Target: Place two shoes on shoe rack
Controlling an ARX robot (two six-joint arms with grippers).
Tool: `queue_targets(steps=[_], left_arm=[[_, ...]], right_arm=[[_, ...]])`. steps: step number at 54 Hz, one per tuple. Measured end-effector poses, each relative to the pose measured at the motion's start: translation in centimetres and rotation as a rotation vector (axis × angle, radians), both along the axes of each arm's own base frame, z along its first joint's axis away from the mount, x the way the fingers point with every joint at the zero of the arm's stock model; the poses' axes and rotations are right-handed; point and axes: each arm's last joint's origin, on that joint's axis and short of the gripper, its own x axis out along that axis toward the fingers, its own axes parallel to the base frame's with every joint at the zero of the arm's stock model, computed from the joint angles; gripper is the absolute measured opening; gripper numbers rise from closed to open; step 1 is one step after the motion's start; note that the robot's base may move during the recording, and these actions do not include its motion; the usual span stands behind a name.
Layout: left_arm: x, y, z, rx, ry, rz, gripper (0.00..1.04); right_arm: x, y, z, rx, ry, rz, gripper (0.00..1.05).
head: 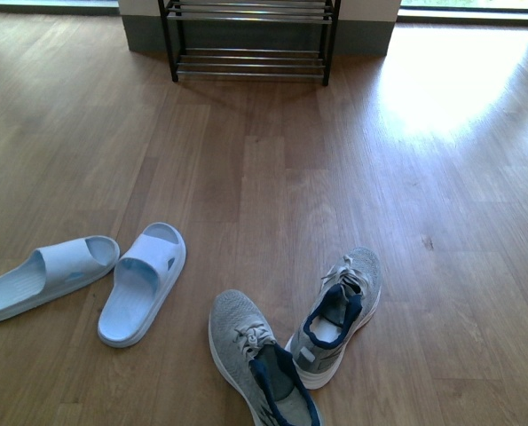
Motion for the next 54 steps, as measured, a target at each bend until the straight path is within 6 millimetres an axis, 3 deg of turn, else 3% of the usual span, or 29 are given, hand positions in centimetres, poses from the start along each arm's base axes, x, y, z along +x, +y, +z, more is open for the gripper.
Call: queue_targets(steps=[7, 14, 23, 29, 40, 54], left_arm=[[0.0, 0.0, 0.0, 0.0, 0.0, 0.0, 0.95], [0.0, 0.0, 0.0, 0.0, 0.0, 0.0, 0.95], [0.0, 0.0, 0.0, 0.0, 0.0, 0.0, 0.95], [0.0, 0.0, 0.0, 0.0, 0.0, 0.0, 0.95], [0.0, 0.0, 0.0, 0.0, 0.0, 0.0, 0.95], [0.0, 0.0, 0.0, 0.0, 0.0, 0.0, 0.95]], right_arm=[[-0.2, 0.1, 1.2, 0.042, -0.135, -0.172, 0.96], [0.4, 0.7, 1.1, 0.038, -0.087, -0.211, 0.95], [3.2, 1.2, 1.4, -0.043, 0.048, -0.16, 0.95], [6.5, 0.5, 1.2, -0.069, 0.123, -0.178, 0.95], [10.6, -0.2, -2.5, -0.076, 0.315, -0.187, 0.95], [14.9, -1.8, -10.4, -0.035, 0.58, -0.267, 0.96]])
